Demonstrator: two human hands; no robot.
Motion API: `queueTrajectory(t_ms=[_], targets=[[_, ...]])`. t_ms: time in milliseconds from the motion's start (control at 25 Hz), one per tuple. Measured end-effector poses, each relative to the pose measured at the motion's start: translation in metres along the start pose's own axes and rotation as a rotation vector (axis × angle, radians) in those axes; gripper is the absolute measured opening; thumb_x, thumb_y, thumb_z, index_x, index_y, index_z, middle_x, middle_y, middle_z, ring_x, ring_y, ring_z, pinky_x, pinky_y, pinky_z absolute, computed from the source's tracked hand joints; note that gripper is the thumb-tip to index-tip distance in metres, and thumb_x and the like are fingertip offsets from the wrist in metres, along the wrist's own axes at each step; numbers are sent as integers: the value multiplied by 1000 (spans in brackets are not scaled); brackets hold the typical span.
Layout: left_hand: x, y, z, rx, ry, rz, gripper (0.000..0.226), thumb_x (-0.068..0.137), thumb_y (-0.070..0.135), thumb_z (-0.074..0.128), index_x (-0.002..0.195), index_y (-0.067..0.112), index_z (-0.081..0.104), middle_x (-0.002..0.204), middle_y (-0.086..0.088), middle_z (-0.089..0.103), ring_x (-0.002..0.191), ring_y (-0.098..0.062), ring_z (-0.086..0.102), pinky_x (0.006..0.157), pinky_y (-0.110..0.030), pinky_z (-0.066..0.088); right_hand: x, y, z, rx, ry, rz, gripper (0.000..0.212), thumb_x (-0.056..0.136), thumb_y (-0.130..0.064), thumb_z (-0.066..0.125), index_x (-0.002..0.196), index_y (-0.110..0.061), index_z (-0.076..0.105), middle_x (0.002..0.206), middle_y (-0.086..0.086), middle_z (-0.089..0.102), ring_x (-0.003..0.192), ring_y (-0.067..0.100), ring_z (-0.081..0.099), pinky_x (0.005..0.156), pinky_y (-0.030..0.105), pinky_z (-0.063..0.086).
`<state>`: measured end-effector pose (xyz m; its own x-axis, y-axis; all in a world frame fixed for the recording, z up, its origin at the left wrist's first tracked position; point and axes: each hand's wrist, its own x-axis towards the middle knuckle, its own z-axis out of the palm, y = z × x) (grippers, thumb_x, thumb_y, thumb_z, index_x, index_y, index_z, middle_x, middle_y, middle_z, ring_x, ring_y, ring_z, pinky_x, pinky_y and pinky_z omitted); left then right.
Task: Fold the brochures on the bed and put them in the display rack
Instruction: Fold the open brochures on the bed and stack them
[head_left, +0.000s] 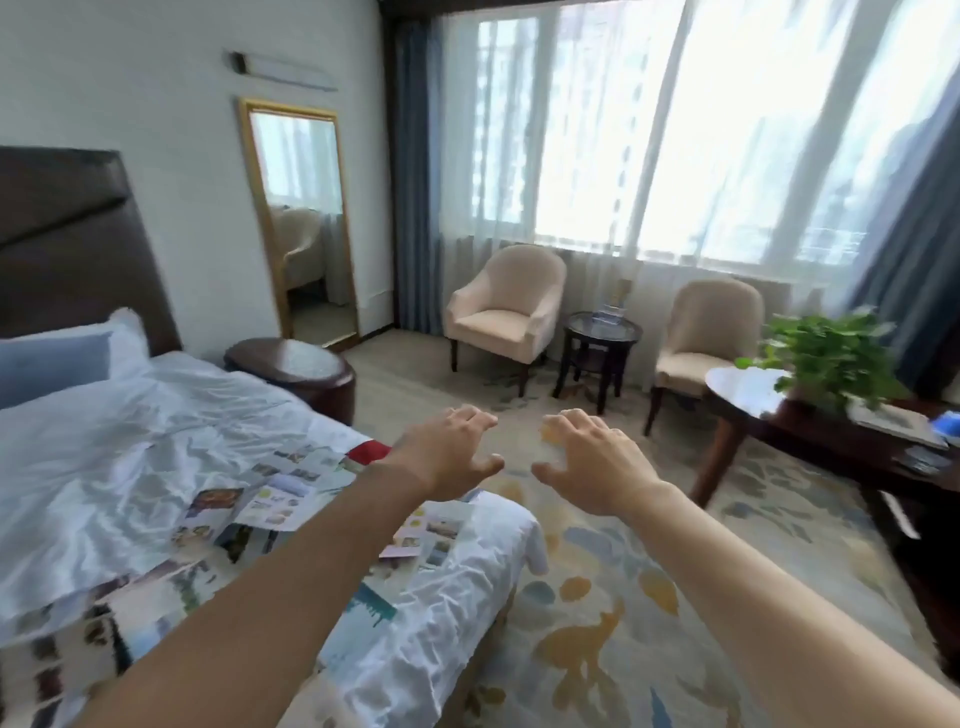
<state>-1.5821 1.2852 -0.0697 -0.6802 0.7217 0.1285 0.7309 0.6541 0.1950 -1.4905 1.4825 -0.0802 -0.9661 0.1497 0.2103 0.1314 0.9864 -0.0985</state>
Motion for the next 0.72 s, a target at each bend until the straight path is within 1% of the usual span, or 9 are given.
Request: queueTrajectory(t_ms=[80, 160, 240, 320, 360, 440, 520, 600, 720], targets=[[15, -34, 0, 9, 14, -116, 64, 96, 51, 50, 151, 23, 35, 156, 1, 36, 142, -18, 33, 115, -39, 31, 53, -15, 21, 6, -39, -126, 71, 89, -62, 51, 149, -27, 35, 150, 0, 42, 132, 23, 45, 104, 41, 39], [17, -68, 1, 12, 47, -242, 63, 96, 51, 50, 150, 23, 36, 155, 0, 37, 141, -20, 35, 111, -39, 31, 96, -37, 42, 14, -66, -255, 70, 90, -62, 51, 149, -27, 35, 151, -1, 42, 132, 22, 46, 104, 41, 40], [5, -101, 4, 3, 64, -381, 63, 95, 53, 51, 149, 24, 37, 153, -1, 39, 138, -22, 37, 109, -41, 34, 132, -68, 60, 46, -86, -378, 70, 90, -63, 53, 149, -30, 36, 151, -2, 42, 131, 21, 47, 104, 40, 42], [-19, -135, 8, -4, 40, -508, 63, 94, 54, 50, 149, 26, 36, 155, -1, 36, 138, -24, 37, 107, -42, 34, 158, -107, 81, 91, -123, -491, 66, 90, -63, 53, 147, -34, 38, 149, -3, 45, 129, 22, 50, 101, 39, 43], [-33, -153, 13, -18, 32, -574, 64, 94, 55, 48, 150, 27, 35, 156, 0, 33, 139, -24, 37, 106, -42, 35, 166, -127, 93, 106, -155, -551, 65, 90, -62, 53, 147, -34, 38, 149, -2, 45, 129, 22, 49, 101, 38, 43], [-68, -188, 24, -67, 26, -712, 66, 93, 59, 45, 151, 30, 31, 158, 4, 29, 139, -23, 37, 103, -42, 39, 176, -169, 121, 112, -224, -662, 67, 92, -59, 53, 151, -32, 35, 153, -1, 41, 136, 25, 42, 106, 40, 41], [-110, -221, 42, -107, 20, -830, 68, 93, 63, 41, 152, 32, 29, 158, 5, 29, 138, -22, 37, 102, -42, 41, 182, -213, 153, 116, -285, -758, 68, 93, -57, 52, 153, -31, 33, 156, 0, 37, 140, 26, 39, 108, 42, 40], [-153, -250, 63, -117, 14, -924, 66, 93, 63, 41, 150, 33, 29, 158, 7, 28, 140, -20, 36, 102, -42, 41, 182, -256, 183, 128, -323, -822, 69, 93, -57, 51, 153, -31, 32, 156, 0, 37, 137, 26, 41, 106, 43, 41], [-198, -294, 91, -147, -23, -1023, 66, 93, 64, 40, 151, 34, 28, 159, 10, 26, 142, -18, 34, 102, -41, 40, 181, -316, 230, 110, -403, -863, 70, 92, -59, 49, 153, -29, 30, 154, 0, 37, 136, 26, 40, 102, 44, 44]])
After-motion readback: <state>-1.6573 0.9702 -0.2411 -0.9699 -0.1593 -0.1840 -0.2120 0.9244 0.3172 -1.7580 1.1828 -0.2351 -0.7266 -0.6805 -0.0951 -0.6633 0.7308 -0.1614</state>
